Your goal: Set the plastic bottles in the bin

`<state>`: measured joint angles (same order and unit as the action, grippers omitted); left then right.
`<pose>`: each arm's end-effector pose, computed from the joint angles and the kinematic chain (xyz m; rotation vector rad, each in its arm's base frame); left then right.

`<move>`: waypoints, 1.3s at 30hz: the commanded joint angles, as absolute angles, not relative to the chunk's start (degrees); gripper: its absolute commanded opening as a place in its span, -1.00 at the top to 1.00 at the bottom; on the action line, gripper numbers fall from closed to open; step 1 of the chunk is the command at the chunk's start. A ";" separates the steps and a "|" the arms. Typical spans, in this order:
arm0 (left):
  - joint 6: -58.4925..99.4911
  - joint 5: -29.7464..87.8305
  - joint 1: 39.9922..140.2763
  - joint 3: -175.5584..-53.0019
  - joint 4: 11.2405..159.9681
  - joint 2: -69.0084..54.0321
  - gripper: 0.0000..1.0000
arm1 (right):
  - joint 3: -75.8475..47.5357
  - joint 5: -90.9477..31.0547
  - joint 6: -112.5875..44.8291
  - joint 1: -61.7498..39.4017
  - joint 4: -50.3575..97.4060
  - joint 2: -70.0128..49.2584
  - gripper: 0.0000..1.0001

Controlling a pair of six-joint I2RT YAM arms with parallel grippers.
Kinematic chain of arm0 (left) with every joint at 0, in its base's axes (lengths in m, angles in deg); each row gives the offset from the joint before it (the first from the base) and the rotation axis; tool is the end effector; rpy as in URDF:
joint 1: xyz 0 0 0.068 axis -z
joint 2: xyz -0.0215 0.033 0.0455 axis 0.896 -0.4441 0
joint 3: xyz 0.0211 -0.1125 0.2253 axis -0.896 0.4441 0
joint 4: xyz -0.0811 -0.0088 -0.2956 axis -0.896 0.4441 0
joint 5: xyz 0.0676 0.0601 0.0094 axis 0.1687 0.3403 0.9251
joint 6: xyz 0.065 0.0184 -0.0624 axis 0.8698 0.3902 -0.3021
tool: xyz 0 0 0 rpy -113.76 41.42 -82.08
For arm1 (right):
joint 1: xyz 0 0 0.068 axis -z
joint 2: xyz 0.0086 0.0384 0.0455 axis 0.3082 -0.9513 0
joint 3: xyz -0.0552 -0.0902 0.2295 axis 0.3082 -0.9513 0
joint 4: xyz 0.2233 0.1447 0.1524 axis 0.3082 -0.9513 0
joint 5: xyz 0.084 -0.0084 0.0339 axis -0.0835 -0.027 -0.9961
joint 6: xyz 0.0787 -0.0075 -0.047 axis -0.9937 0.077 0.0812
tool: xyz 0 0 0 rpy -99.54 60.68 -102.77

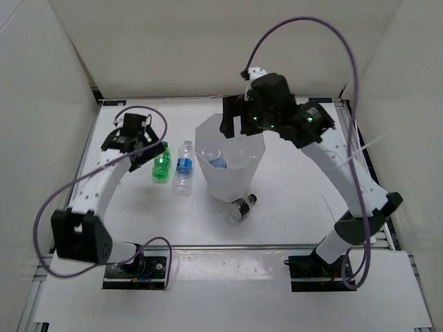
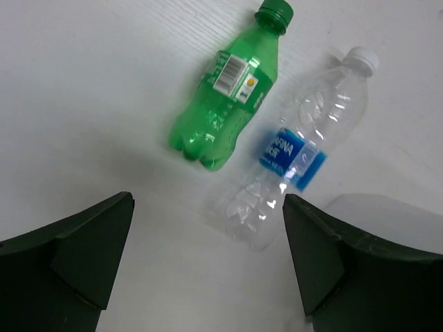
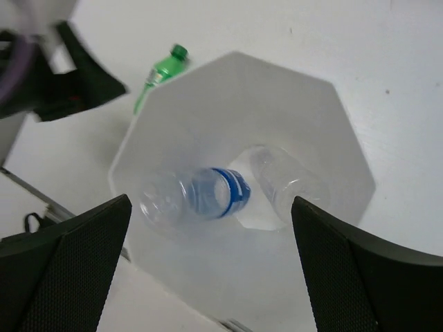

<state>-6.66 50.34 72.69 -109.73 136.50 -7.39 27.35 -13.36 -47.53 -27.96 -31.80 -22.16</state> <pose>0.3405 -0.0355 0.2402 -0.7287 2.4116 -0.0442 0.2924 0.2833 0.4498 -0.3833 2.1258 0.5183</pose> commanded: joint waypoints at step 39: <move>-1.68 41.98 86.73 -147.16 130.43 -14.36 -0.46 | 14.19 -19.58 -53.69 -17.56 -34.24 -1.98 -1.00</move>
